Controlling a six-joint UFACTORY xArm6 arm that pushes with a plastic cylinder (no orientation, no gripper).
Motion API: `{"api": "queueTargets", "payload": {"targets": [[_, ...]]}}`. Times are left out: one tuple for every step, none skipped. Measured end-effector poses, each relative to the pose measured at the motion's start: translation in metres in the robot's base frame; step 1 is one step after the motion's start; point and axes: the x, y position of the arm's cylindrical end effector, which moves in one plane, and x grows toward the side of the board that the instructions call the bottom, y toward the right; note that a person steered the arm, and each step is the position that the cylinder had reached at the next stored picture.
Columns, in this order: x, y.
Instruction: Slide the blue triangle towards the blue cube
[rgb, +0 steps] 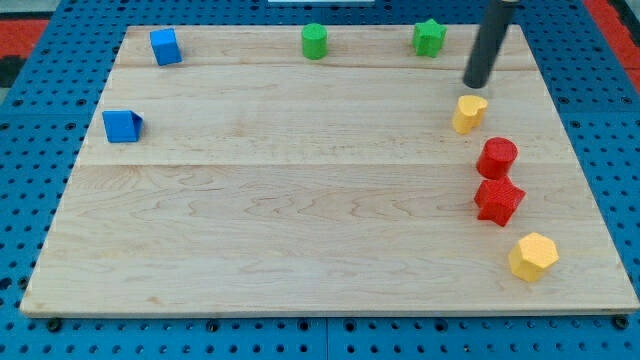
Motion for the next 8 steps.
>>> {"api": "queueTargets", "payload": {"targets": [[0.022, -0.032], [0.056, -0.032], [0.066, -0.012], [0.066, -0.012], [0.066, -0.012], [0.058, -0.012], [0.053, -0.031], [0.045, -0.050]]}}
